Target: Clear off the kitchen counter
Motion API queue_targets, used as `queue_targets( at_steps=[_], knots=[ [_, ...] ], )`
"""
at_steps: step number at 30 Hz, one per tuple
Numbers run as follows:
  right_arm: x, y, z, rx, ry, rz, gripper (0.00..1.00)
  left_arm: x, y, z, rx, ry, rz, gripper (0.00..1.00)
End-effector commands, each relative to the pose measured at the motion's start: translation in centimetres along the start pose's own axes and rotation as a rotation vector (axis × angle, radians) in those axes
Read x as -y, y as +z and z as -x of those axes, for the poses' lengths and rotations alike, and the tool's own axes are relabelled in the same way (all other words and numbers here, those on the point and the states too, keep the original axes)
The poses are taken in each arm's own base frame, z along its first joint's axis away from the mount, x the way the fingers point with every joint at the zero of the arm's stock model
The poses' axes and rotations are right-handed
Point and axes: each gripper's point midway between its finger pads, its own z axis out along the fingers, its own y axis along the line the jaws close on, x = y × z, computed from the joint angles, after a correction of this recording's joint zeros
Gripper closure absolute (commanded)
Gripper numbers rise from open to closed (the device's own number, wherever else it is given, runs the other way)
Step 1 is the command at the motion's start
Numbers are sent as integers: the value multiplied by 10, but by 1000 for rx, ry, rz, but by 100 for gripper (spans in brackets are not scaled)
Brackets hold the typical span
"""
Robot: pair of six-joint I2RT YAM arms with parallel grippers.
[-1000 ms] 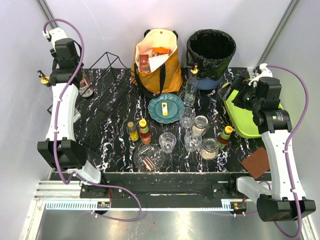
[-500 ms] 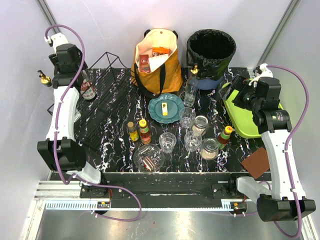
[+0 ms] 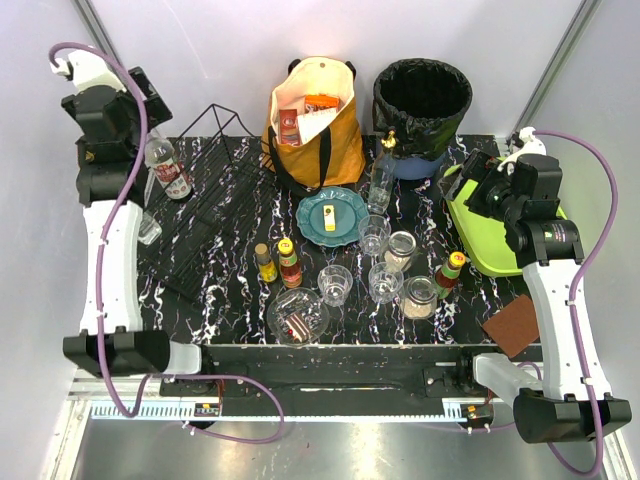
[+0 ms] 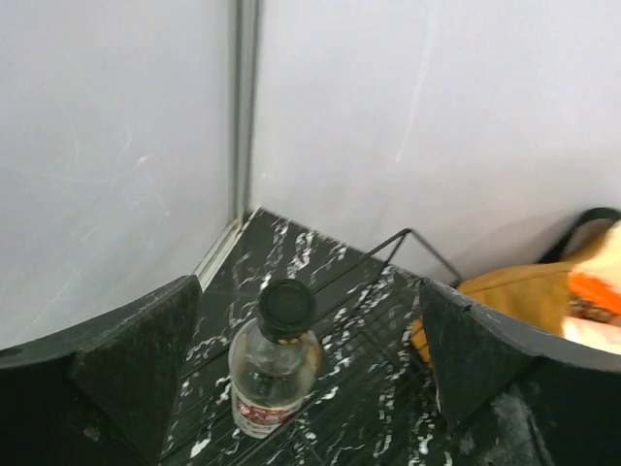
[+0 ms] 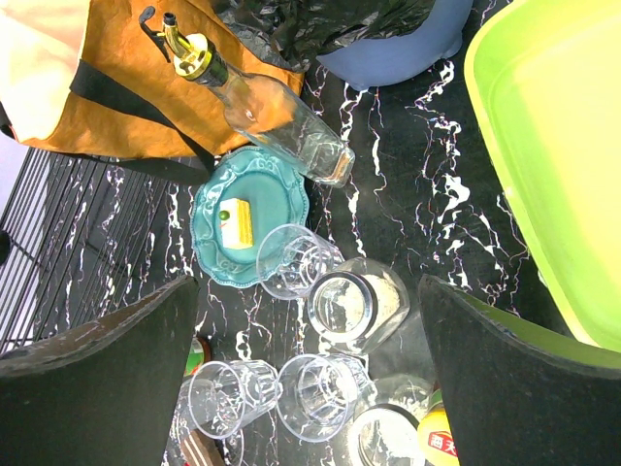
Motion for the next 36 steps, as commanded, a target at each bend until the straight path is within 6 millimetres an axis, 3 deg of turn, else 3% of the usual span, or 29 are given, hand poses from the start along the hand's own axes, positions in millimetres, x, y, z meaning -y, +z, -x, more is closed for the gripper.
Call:
queue_targets(
  at_steps=[1,4,7,11,15,19,23,29,36],
  knots=[
    [-9,-15,21,73,-27,15,0,40,-56,66,146,-66,-249,1],
    [-9,-16,20,67,-22,18,0,93,-84,51,75,-60,-543,1],
    [-11,-17,19,62,-14,25,0,162,-128,10,-19,21,-880,1],
    [-14,-17,20,55,4,31,1,224,-173,-38,-81,95,-1148,1],
    [-14,-14,16,35,24,32,2,273,-195,-74,-133,70,-1303,1],
    [-12,-14,9,22,46,29,2,319,-195,-103,-100,69,-1334,1],
    [-12,-14,11,31,42,25,2,357,-179,-126,-50,71,-1280,1],
    [-15,-13,11,20,70,35,3,398,-156,-171,-52,37,-1273,4],
    [-13,-10,1,-9,84,34,3,440,-134,-208,-6,56,-1277,3]
  ],
)
